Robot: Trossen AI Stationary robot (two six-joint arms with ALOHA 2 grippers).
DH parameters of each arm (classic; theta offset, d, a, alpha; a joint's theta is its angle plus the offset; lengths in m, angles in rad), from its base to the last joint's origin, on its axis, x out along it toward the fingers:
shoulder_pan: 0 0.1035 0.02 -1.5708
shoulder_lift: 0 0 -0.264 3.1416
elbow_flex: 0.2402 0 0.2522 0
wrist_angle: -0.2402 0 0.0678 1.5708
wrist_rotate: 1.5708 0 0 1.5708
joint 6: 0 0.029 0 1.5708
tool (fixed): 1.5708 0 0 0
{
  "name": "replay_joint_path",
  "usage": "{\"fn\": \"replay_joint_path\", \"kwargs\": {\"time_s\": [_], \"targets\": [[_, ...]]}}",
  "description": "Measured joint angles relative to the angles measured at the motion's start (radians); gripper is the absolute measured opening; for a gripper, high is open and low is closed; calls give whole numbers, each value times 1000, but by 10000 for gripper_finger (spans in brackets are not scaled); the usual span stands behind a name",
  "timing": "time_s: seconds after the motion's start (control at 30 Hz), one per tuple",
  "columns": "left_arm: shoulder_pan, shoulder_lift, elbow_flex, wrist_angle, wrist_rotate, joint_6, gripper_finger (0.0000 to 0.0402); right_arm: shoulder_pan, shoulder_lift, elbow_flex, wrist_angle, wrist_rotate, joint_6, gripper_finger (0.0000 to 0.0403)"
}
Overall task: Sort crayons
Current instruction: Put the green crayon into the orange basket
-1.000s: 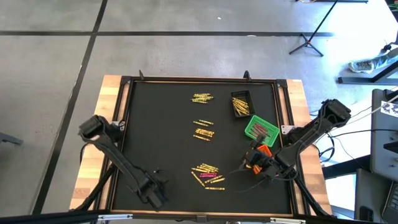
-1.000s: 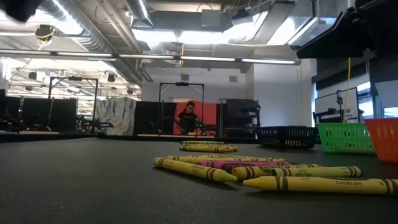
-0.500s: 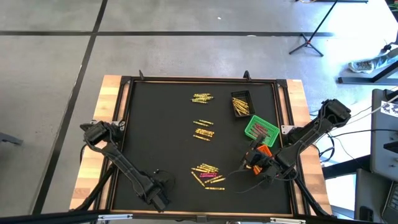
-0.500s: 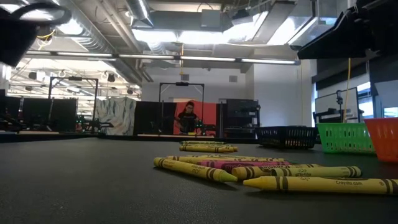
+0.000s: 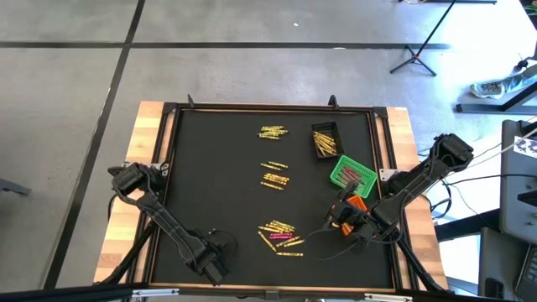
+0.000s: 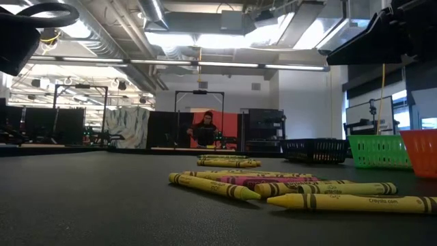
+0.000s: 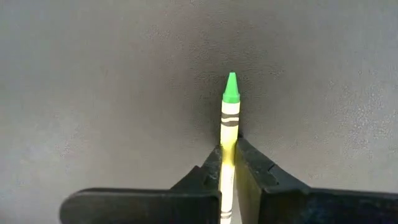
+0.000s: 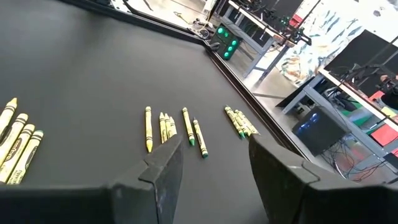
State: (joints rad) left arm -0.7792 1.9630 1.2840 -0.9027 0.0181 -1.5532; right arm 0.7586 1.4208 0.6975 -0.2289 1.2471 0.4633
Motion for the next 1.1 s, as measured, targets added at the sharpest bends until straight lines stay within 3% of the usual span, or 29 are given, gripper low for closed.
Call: {"fn": "replay_joint_path", "kwargs": {"time_s": [0.13,0.27,0.6,0.73,0.9,1.1], "targets": [[1,0,34,-12,-12,93,10,0,0,0,0,-1,1,182],[9,-34,77,-4,-96,214,5,-6,0,0,1,-26,6,182],[65,-135,86,6,-487,513,1,-108,0,0,10,-358,40,249],[114,-135,80,56,-586,695,1,-126,22,0,19,-453,12,256],[203,-135,9,309,-587,979,0,-125,49,0,73,-504,-60,256],[319,-135,-135,769,-426,1288,0,-125,50,0,205,-562,-185,256]]}}
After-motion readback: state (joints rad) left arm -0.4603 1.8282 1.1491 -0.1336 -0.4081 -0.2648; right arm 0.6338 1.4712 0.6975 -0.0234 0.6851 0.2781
